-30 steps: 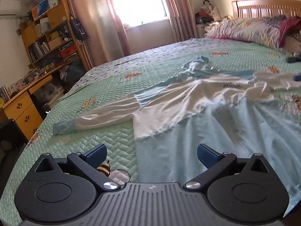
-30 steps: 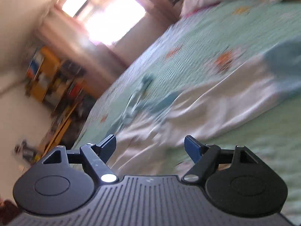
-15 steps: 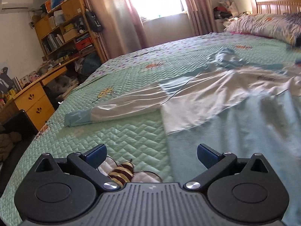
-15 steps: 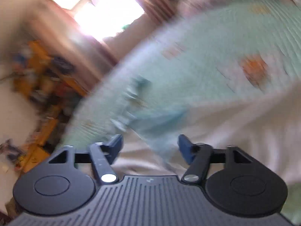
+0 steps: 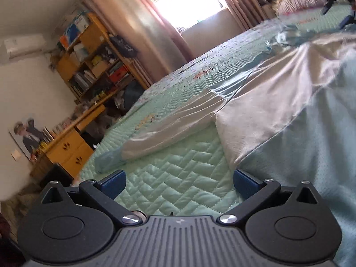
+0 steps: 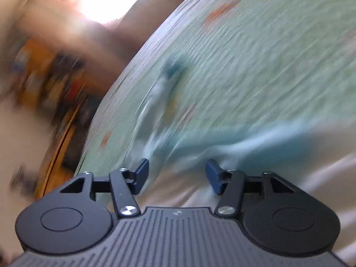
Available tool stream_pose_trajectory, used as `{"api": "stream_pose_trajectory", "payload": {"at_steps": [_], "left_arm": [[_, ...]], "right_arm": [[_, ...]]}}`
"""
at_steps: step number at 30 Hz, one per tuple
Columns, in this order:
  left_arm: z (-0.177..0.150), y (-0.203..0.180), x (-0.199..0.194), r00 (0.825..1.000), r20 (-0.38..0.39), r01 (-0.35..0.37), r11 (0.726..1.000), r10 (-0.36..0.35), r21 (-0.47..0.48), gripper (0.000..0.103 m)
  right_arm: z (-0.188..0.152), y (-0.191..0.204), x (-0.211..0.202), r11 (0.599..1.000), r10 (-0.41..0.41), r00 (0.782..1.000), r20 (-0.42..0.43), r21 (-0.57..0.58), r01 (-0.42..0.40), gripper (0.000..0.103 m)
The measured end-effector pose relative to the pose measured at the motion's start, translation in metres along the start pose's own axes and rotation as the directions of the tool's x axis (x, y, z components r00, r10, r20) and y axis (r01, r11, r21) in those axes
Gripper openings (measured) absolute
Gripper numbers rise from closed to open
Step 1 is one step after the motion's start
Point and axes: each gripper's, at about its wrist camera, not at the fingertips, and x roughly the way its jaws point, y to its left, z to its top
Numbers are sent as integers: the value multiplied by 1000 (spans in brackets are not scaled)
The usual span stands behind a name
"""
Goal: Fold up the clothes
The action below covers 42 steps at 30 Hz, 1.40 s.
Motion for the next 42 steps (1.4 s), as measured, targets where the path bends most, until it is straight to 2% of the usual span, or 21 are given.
{"api": "stream_pose_trajectory", "payload": {"at_steps": [1,3,6,7,9,10,11,13,18,19,21,22,25,27,30,32,34,37,39,41,42], "left_arm": [[0,2,2,1000,-2,6,1000,-6,-13,103],[-1,2,2,1000,2,4,1000,-4,-15,102],[-1,-2,1,1000,14,-12,1000,12,-2,102],[-2,-3,2,1000,16,-16,1000,16,1,102],[-3,-4,1,1000,19,-19,1000,19,2,102],[-3,-4,1,1000,19,-16,1000,16,-1,102],[-3,-4,1,1000,19,-15,1000,15,-4,103],[-3,-3,1,1000,21,-14,1000,15,-8,103],[-4,-4,1,999,28,-17,1000,17,-12,103],[-4,-3,1,999,28,-16,1000,16,-14,102],[-4,-2,0,1000,28,-13,1000,14,-18,102],[-4,-2,0,1000,29,-12,1000,13,-21,102],[-5,-1,0,999,31,-10,1000,11,-26,102],[-5,-1,1,1000,30,-8,1000,9,-28,102],[-4,-1,1,1000,26,-6,1000,7,-27,102],[-4,0,1,1000,24,-5,1000,6,-27,102],[-3,4,2,1000,13,12,999,-12,-41,102],[-2,18,8,997,-28,73,991,-77,-115,102],[-4,27,14,991,-53,110,978,-121,-176,103],[-6,33,19,985,-70,136,965,-155,-225,103],[-7,35,21,984,-74,143,960,-165,-240,103]], "right_arm": [[9,-2,-11,1000,-28,998,49,7,27,67],[16,13,-6,1000,-15,999,31,-27,16,74],[22,41,14,995,1,1000,-7,-98,-1,75],[19,60,27,987,-9,1000,-18,-161,6,75],[9,97,50,936,-99,995,-3,-339,92,75],[4,116,61,895,-145,989,11,-425,136,75],[-7,137,77,835,-188,982,28,-522,175,75],[-33,179,114,672,-255,964,72,-704,230,75],[-72,218,187,405,-384,910,159,-856,320,77],[-74,217,200,385,-407,900,158,-864,326,77],[-68,207,225,331,-481,855,195,-863,382,76],[-55,199,227,347,-504,838,207,-841,416,76],[3,164,208,518,-511,825,240,-681,519,76],[38,134,166,642,-520,810,271,-501,580,76],[41,116,105,801,-371,913,168,-439,407,76],[17,118,68,804,-308,947,92,-506,311,78],[-2,109,39,801,-296,955,33,-536,267,85],[-18,79,-2,825,-265,961,-77,-535,185,86],[-14,55,-31,844,-266,962,-60,-497,203,86],[1,31,-46,878,-214,974,-71,-451,160,86],[7,25,-42,880,-210,973,-100,-452,144,85]]}}
